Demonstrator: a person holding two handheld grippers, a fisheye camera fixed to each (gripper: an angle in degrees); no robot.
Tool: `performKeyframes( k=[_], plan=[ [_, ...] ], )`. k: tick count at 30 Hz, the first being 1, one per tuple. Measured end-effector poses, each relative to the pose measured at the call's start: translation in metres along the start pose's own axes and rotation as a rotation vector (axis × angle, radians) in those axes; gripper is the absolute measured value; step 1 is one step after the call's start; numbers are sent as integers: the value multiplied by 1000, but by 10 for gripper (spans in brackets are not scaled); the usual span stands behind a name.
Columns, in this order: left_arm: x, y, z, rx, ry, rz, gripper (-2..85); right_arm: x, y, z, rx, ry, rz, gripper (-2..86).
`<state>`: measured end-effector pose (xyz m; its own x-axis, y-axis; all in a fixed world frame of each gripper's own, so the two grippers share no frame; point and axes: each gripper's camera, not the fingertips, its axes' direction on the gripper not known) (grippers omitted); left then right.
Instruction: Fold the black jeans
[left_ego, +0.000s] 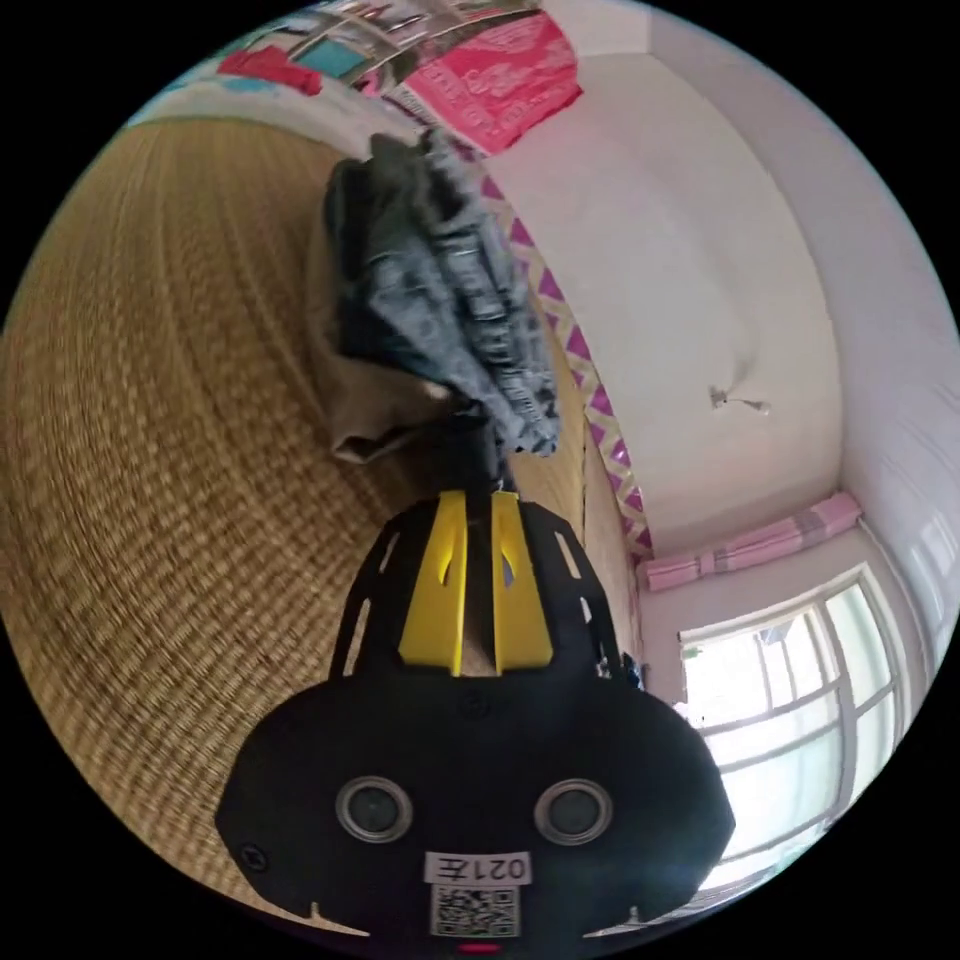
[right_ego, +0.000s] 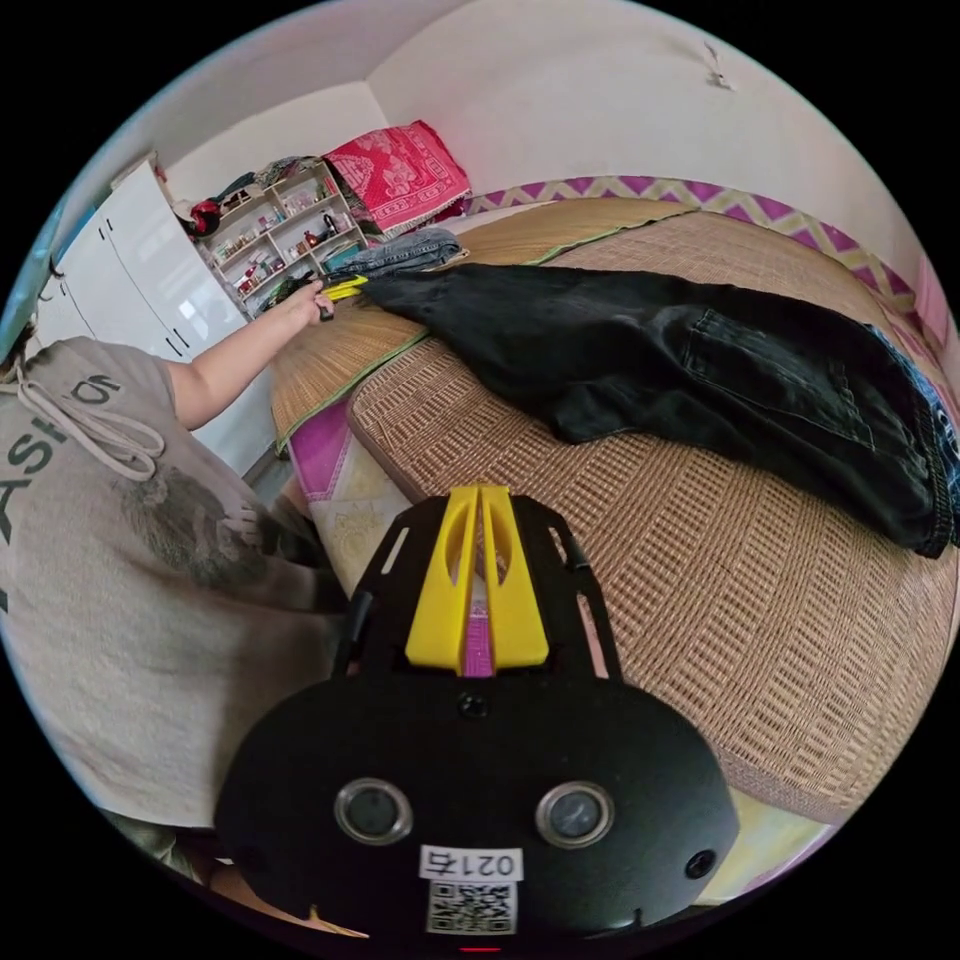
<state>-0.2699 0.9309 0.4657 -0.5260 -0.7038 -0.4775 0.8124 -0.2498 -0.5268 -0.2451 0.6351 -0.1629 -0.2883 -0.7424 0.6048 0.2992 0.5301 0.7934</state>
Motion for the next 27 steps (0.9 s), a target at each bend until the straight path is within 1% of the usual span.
performKeyframes(
  k=[2, 4, 5, 7, 8, 10, 11, 12, 13, 14, 15, 16, 17, 18, 20, 23, 24, 26, 27],
  plan=[
    [57, 2, -12, 24, -3, 130, 30, 7, 12, 4, 15, -16, 14, -7],
    [162, 23, -22, 61, -5, 377, 30, 11, 21, 6, 41, -38, 24, -7],
    [191, 32, -22, 67, -6, 446, 31, 14, 27, 7, 54, -47, 33, -7],
    [307, 90, -5, 54, 7, 730, 35, 15, 36, 8, 70, -65, 40, -6],
    [332, 108, 2, 42, 9, 793, 37, 14, 42, 8, 85, -78, 39, -6],
    [419, 190, 51, -52, 15, 1016, 41, 11, 50, 6, 110, -85, 39, -6],
    [435, 211, 67, -84, 17, 1056, 42, 8, 56, 6, 125, -84, 40, -6],
    [458, 253, 102, -141, 25, 1107, 43, 7, 59, 5, 134, -82, 40, -6],
    [471, 294, 142, -224, 23, 1146, 43, 4, 65, 4, 150, -82, 44, -6],
    [475, 315, 165, -279, 16, 1162, 43, 2, 71, 4, 163, -84, 48, -6],
    [475, 357, 211, -380, -14, 1198, 43, 1, 74, 4, 170, -85, 51, -5],
    [467, 396, 256, -468, -86, 1228, 41, 0, 80, 5, 179, -89, 58, -5],
    [462, 413, 276, -500, -135, 1239, 41, -1, 86, 6, 184, -92, 67, -5],
    [450, 438, 305, -540, -222, 1263, 39, -2, 89, 7, 185, -93, 70, -5],
    [442, 452, 310, -492, -239, 1258, 39, -6, 99, 6, 192, -82, 84, -4],
    [456, 458, 296, -403, -246, 1303, 41, -12, 109, 4, 218, -67, 102, -1],
    [459, 464, 299, -392, -265, 1342, 43, -12, 110, 4, 222, -66, 106, 0],
    [450, 476, 326, -487, -341, 1394, 53, -8, 111, 0, 248, -42, 156, 9],
    [448, 475, 320, -429, -325, 1399, 69, -4, 111, -2, 262, -28, 186, 17]
  ],
)
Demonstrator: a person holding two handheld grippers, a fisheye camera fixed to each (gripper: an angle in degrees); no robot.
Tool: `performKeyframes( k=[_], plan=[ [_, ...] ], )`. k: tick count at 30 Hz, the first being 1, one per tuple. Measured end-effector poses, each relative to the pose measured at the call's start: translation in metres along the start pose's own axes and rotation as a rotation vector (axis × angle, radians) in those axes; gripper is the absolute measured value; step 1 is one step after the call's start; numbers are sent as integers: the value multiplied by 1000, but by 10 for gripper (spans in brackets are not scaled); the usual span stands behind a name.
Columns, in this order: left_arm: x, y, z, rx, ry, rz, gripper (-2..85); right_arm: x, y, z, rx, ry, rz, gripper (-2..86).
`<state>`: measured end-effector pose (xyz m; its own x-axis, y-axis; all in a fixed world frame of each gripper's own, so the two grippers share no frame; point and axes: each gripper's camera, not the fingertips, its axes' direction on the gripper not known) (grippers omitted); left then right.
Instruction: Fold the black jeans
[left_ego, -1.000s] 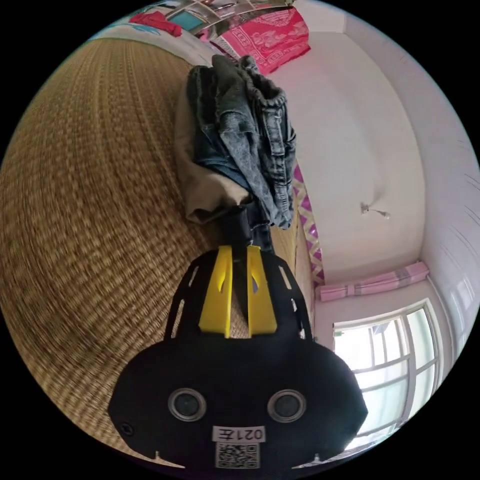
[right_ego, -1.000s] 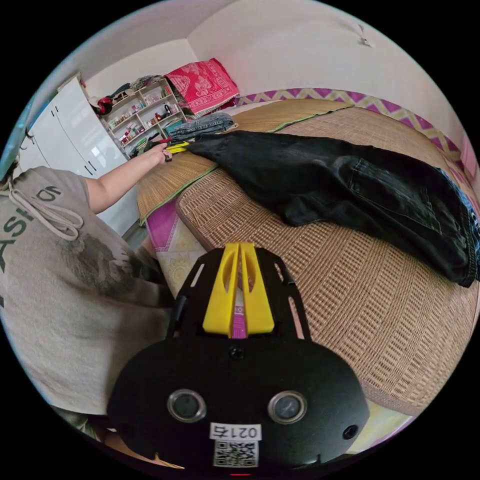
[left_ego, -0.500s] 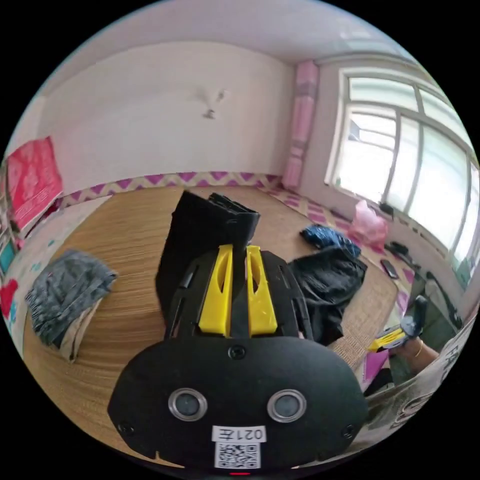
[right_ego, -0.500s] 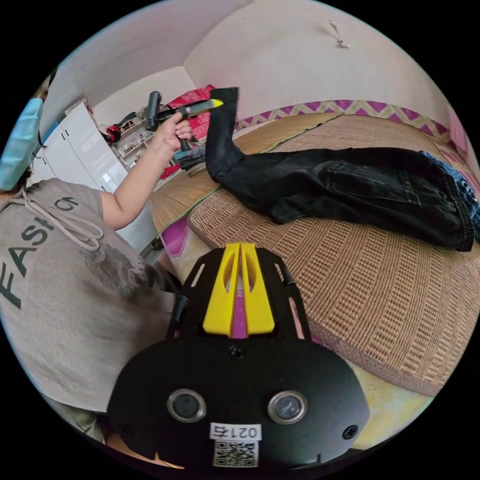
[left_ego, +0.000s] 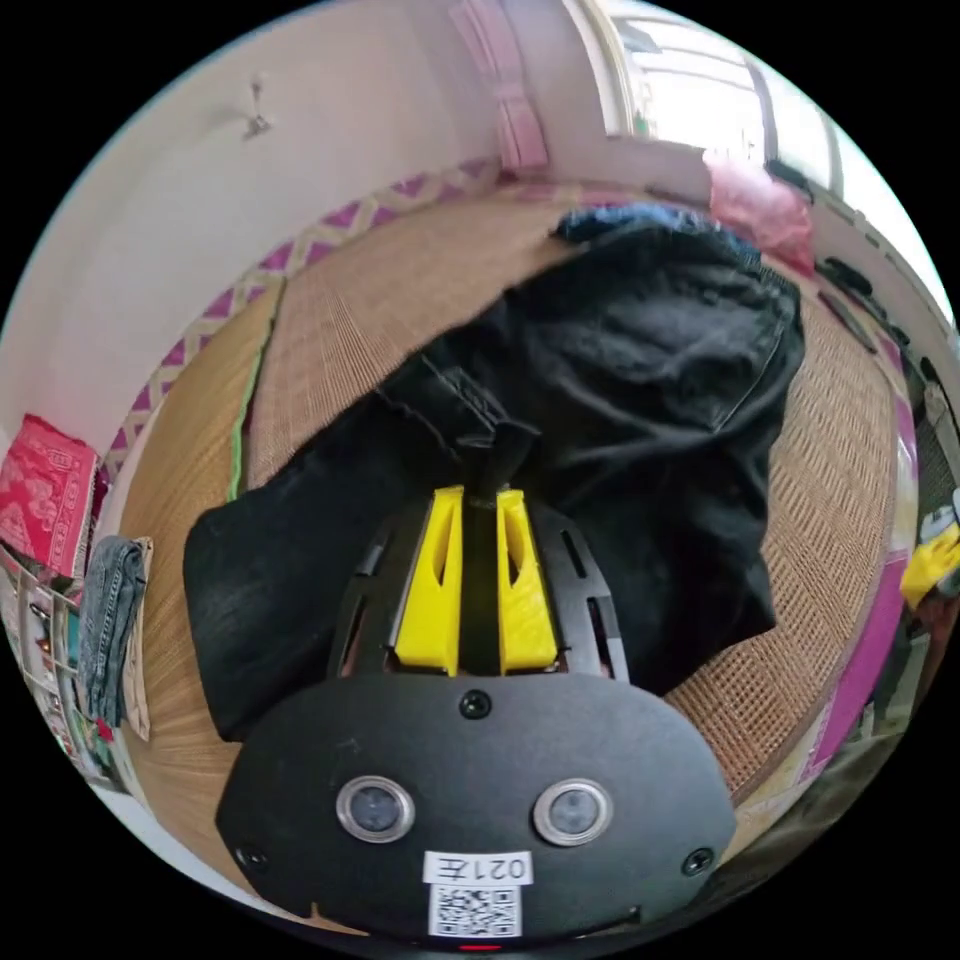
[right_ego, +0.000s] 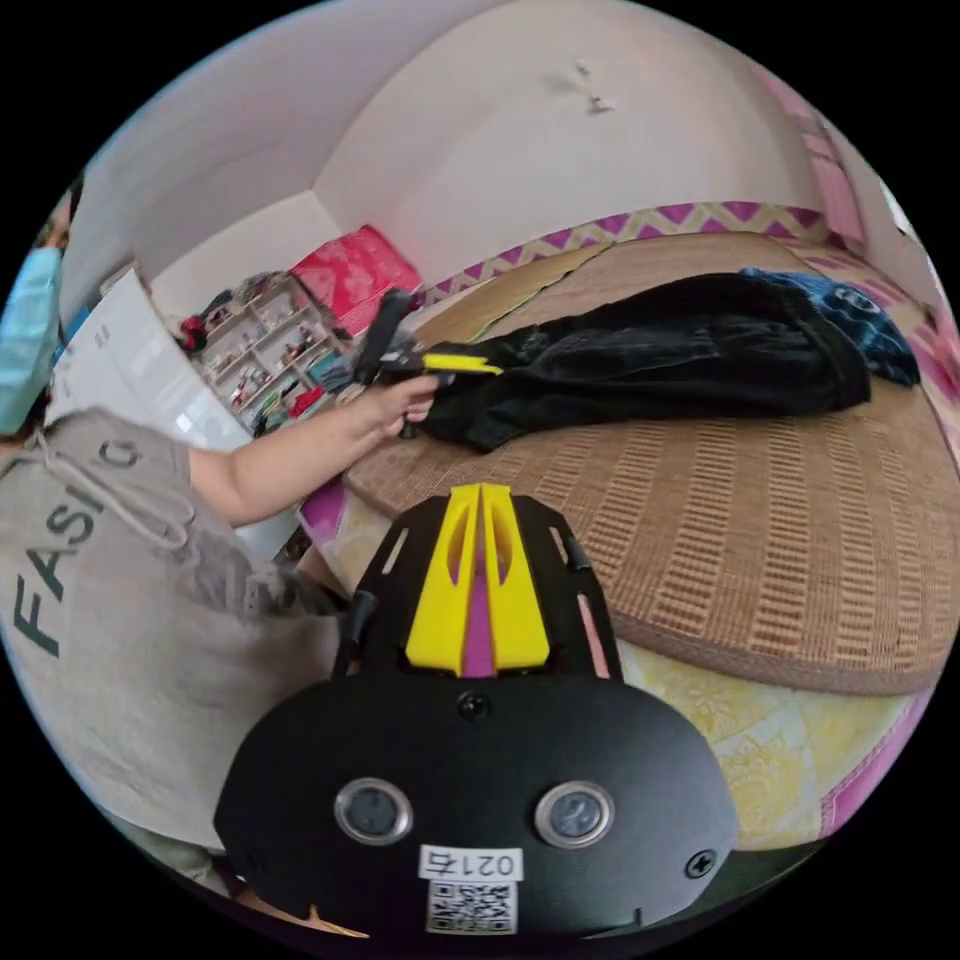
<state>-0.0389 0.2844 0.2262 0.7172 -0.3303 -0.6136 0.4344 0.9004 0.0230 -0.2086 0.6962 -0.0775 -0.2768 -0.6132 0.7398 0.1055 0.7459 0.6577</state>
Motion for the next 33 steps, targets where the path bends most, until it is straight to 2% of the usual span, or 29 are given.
performKeyframes(
  k=[3, 5, 7, 8, 11, 15, 20, 21, 24, 26, 27, 29, 33],
  plan=[
    [-10, 10, -30, 103, 131, 63, 91, 35, -6, -27, 178, 65, 236, 81],
    [-31, 20, -42, 144, 306, 74, 88, 80, -11, -44, 303, 53, 471, 115],
    [-68, 33, -45, 142, 605, 49, 78, 111, -15, -46, 344, 69, 626, 133],
    [-77, 37, -46, 141, 649, 37, 75, 127, -17, -46, 374, 76, 726, 144],
    [-112, 68, -67, 176, 652, -23, 21, 140, -32, -43, 452, 97, 877, 158],
    [-153, 117, -112, 256, 537, -72, -7, 148, -52, -36, 564, 47, 998, 144],
    [-202, 171, -141, 292, 540, -161, -9, 165, -76, -25, 670, -165, 1104, 55],
    [-213, 185, -146, 291, 540, -184, -9, 159, -83, -28, 682, -179, 1078, 49],
    [-241, 221, -157, 290, 556, -244, -9, 81, -170, -67, 632, -11, 750, 42],
    [-259, 244, -162, 311, 577, -293, -9, -18, -260, -72, 576, 104, 452, 41],
    [-269, 259, -166, 322, 593, -323, -9, -46, -282, -68, 554, 126, 374, 41],
    [-280, 278, -172, 347, 603, -348, -9, -158, -364, -34, 450, 207, 89, 42],
    [-294, 315, -186, 373, 580, -376, -10, -313, -443, 72, 239, 308, -266, 42]
  ],
)
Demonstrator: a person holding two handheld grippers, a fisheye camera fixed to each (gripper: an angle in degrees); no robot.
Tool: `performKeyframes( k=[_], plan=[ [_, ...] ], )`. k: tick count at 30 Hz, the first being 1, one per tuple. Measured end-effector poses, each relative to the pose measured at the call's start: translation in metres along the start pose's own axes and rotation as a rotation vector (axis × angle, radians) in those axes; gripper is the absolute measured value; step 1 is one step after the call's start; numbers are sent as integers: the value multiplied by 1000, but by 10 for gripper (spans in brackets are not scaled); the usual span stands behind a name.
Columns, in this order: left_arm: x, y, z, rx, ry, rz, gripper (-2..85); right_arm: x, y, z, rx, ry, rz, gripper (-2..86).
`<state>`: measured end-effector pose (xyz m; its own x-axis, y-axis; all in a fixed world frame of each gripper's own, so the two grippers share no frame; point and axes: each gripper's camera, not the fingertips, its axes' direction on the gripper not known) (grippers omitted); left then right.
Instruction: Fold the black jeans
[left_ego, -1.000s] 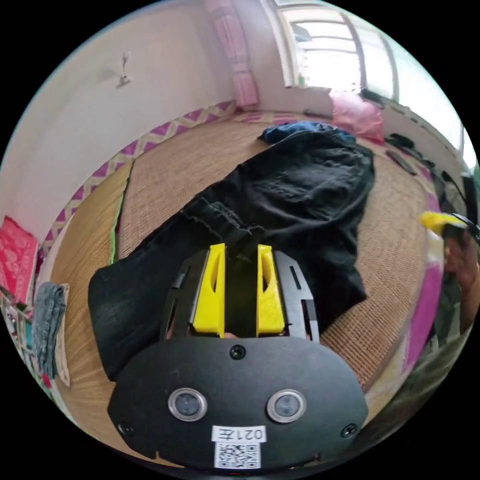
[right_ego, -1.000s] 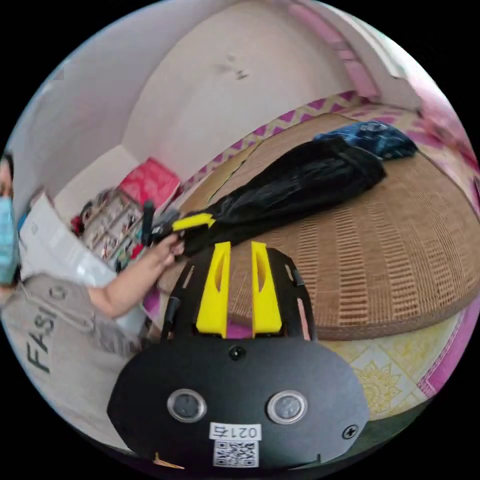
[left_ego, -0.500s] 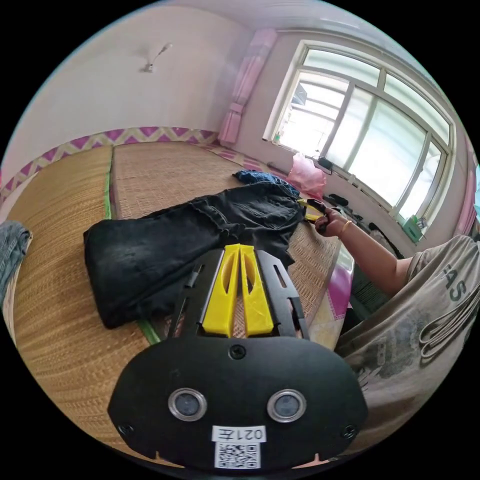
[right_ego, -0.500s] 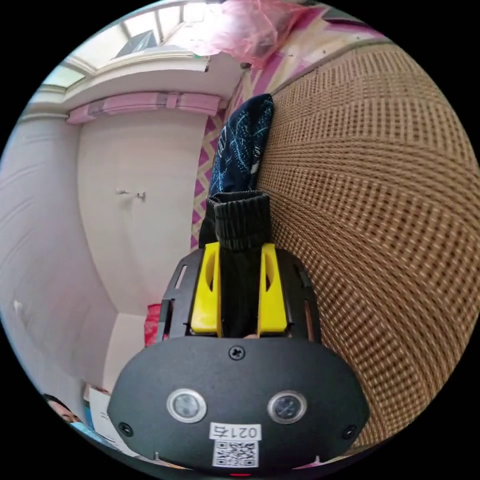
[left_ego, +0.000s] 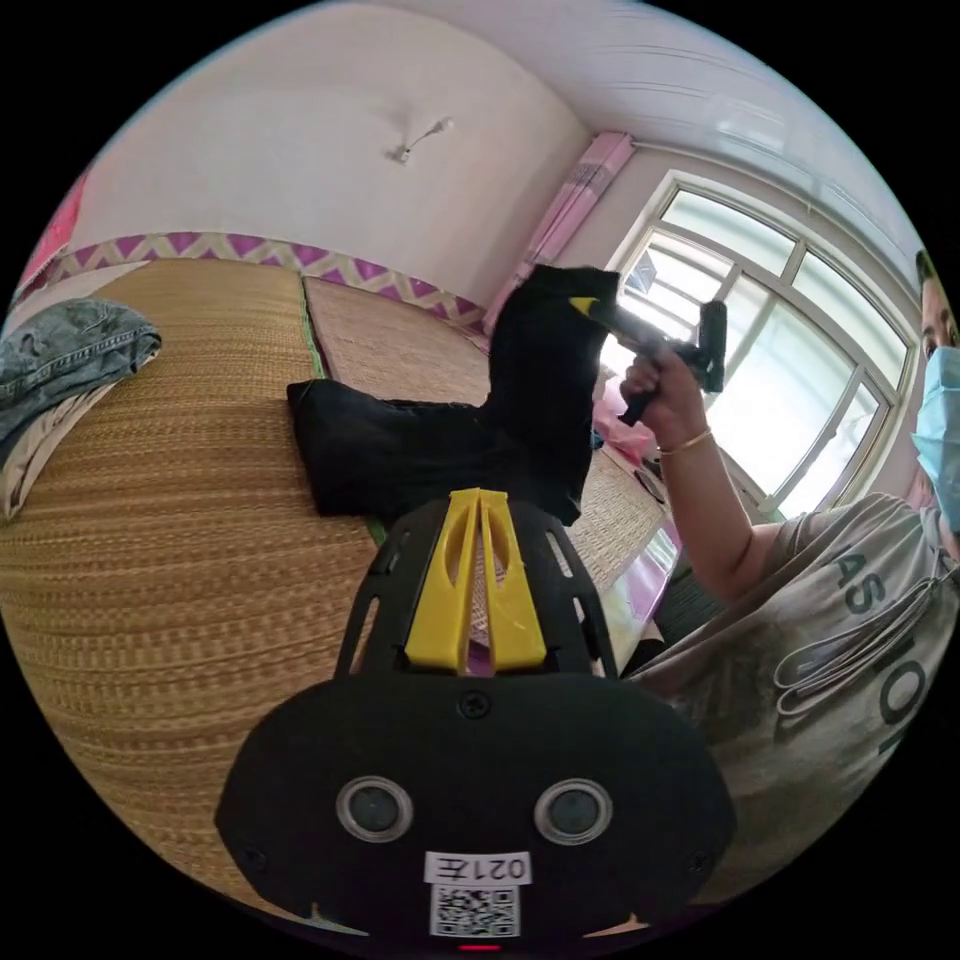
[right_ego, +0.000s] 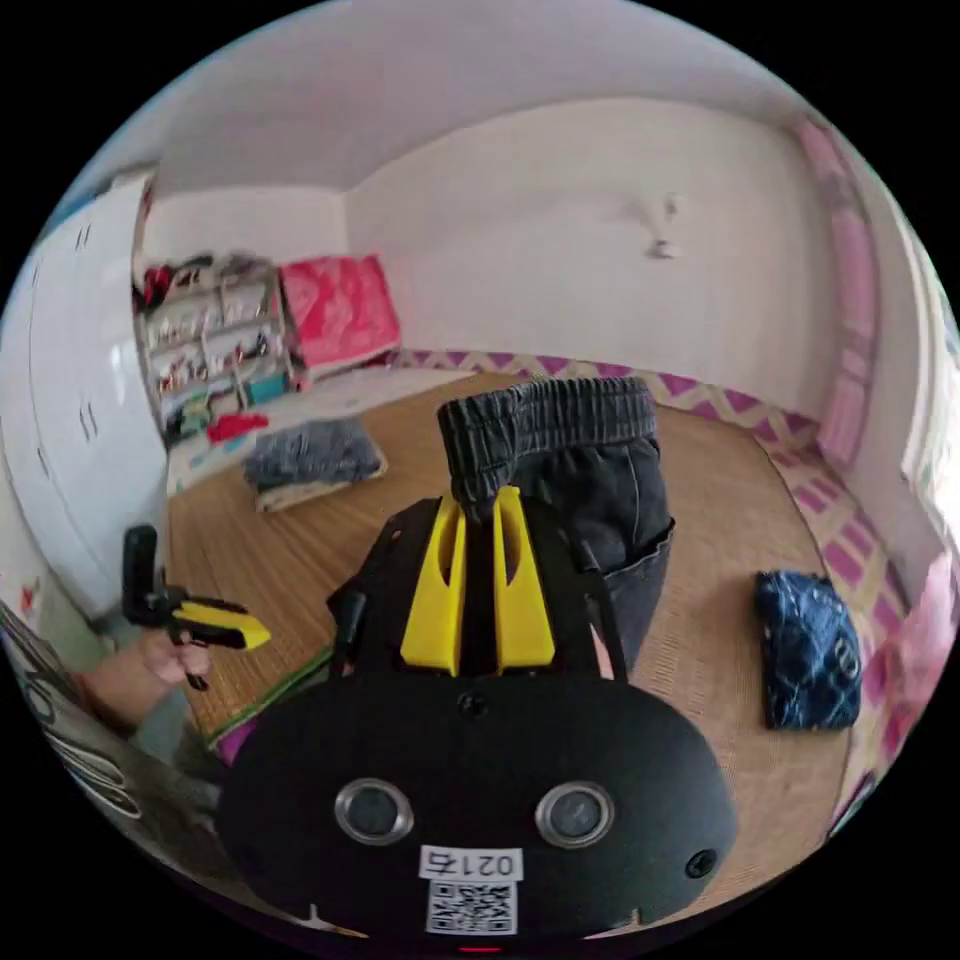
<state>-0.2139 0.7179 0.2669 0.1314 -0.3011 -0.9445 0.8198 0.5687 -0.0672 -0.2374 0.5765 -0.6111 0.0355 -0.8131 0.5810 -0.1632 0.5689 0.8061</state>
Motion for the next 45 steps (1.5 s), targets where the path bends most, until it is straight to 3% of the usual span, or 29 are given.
performKeyframes(
  k=[2, 6, 11, 16, 18, 23, 28, 30, 31, 32, 34, 37, 42, 45],
  plan=[
    [-5, 9, -13, 14, -1, -13, -9, -98, -18, 74, -135, 16, -217, 42],
    [-15, 26, -39, 23, -37, -29, -9, -204, 30, 198, -446, 131, -532, 40],
    [-29, 39, -55, 11, -65, -52, -10, -238, 29, 179, -321, 340, -602, 39],
    [-45, 24, -39, 55, -30, -95, -9, -233, 36, 206, -396, 288, -608, 48],
    [-50, 12, -30, 76, 0, -101, -9, -220, 32, 193, -362, 262, -560, 56],
    [-39, -40, -9, 128, 45, -21, -5, -120, 11, 92, -396, -139, -268, 80],
    [-25, -114, 74, -47, -109, 115, -8, 1, 44, 12, -276, 249, -47, 48],
    [-55, -118, 121, -198, -283, 29, -9, 48, 74, 30, -385, 317, 37, 28],
    [-83, -106, 156, -343, -368, -16, -9, 75, 102, 57, -537, 237, 86, 22],
    [-93, -97, 167, -362, -350, -23, -9, 97, 116, 51, -502, 162, 156, 18],
    [-115, -88, 158, -288, -244, -107, -9, 114, 124, 49, -518, 116, 148, 14],
    [-110, -86, 163, -278, -255, -82, -9, 135, 124, 47, -562, 104, 103, 15],
    [-97, -97, 146, -102, -159, -42, -9, 194, 96, 29, -256, 40, 152, 35],
    [-110, -106, 191, -249, -203, -29, -9, 224, 103, 108, -491, -19, 97, 54]
  ],
)
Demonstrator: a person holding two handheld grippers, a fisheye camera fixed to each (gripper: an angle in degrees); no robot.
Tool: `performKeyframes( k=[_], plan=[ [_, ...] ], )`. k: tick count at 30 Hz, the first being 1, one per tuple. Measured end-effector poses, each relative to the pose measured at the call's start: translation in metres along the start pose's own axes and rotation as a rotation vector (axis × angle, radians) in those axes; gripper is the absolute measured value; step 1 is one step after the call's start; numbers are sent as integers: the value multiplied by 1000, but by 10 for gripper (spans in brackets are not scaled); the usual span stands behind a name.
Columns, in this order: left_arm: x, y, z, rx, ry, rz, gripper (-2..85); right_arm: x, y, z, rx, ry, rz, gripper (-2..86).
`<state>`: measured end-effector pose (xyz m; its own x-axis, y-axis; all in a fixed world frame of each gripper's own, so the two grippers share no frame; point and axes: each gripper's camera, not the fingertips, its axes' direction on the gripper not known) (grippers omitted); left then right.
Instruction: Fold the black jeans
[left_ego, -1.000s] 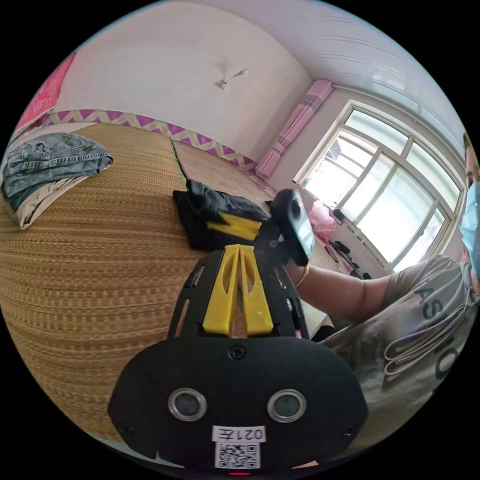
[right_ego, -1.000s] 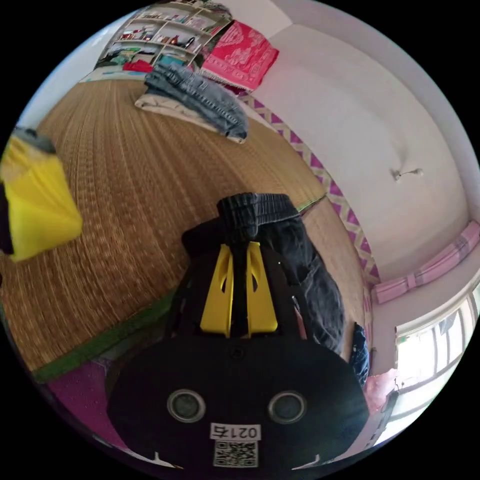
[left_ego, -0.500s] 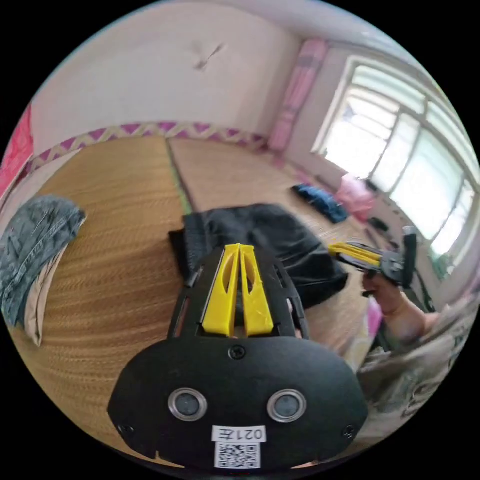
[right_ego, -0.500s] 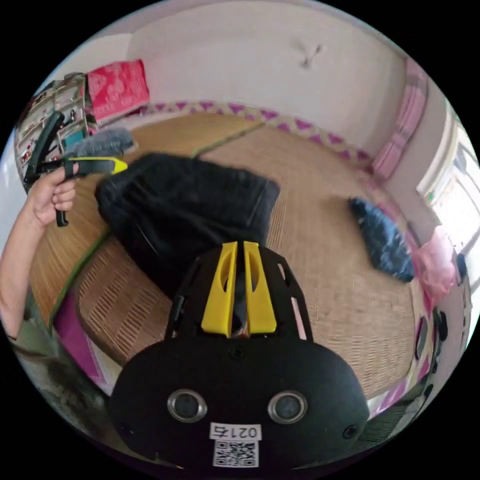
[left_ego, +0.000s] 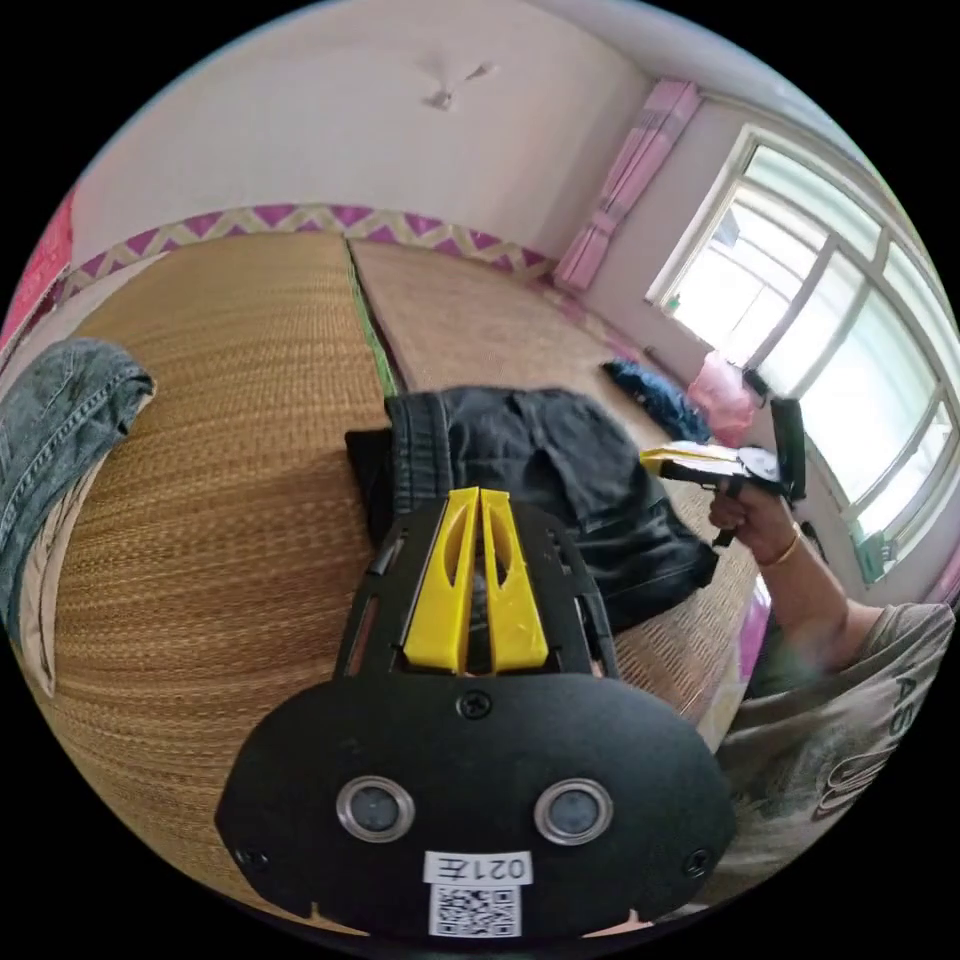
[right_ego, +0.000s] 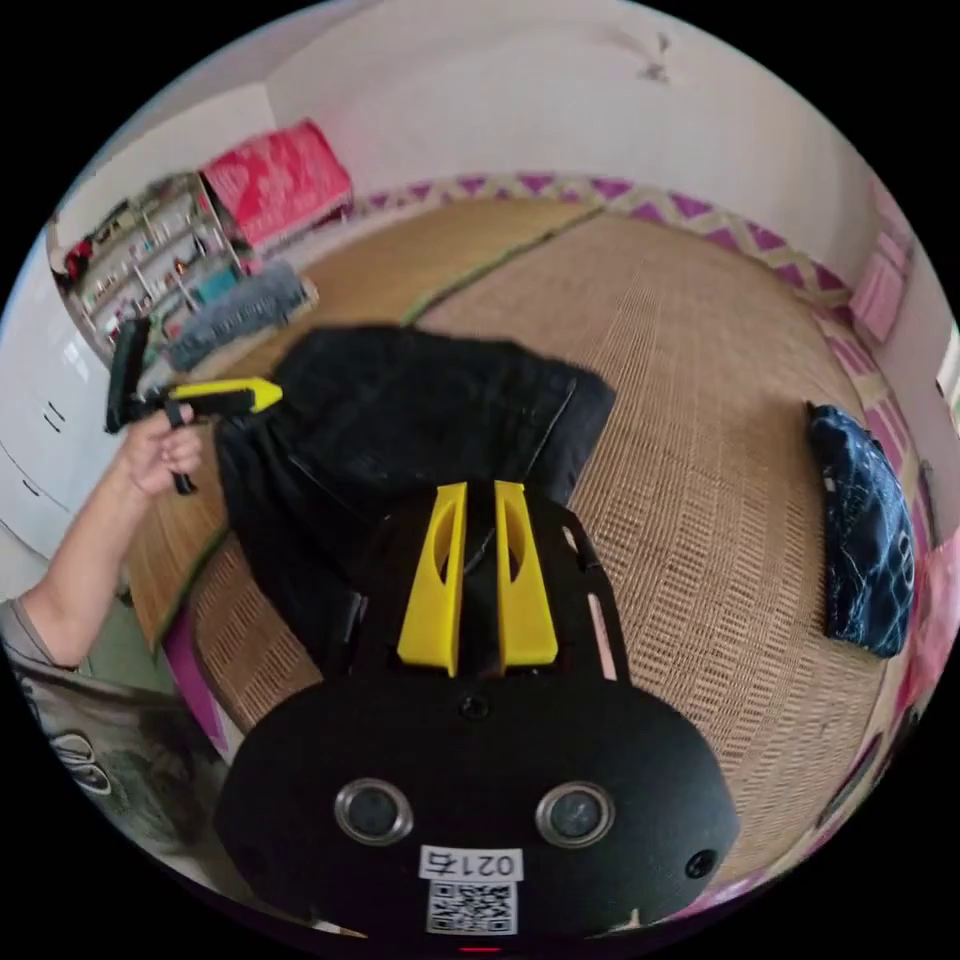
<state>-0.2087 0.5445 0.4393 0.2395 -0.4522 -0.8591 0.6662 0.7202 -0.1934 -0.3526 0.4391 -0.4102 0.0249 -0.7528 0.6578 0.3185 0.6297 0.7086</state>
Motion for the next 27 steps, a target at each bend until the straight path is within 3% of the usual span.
performKeyframes(
  k=[1, 5, 9, 13, 19, 22, 27],
  plan=[
    [-11, -1, 31, -138, -2, -14, -9, 13, 0, 37, -132, 25, -28, 53],
    [-47, 4, 25, -154, 116, -96, -8, 66, 13, 32, -147, -39, -17, 51],
    [-63, 0, -15, 57, 110, -99, 6, 130, 23, 13, -4, -80, 89, 73],
    [-129, -2, 32, -120, 193, -258, 115, 227, 34, 80, -207, -331, 270, 142],
    [-176, 18, 64, -175, 485, -327, 112, 330, 101, 127, -145, -729, 501, 143],
    [-164, 7, 85, -239, 404, -308, 88, 332, 107, 162, -166, -819, 506, 124],
    [-161, 12, 95, -241, 356, -319, 62, 319, 111, 189, -174, -717, 460, 68]
  ],
)
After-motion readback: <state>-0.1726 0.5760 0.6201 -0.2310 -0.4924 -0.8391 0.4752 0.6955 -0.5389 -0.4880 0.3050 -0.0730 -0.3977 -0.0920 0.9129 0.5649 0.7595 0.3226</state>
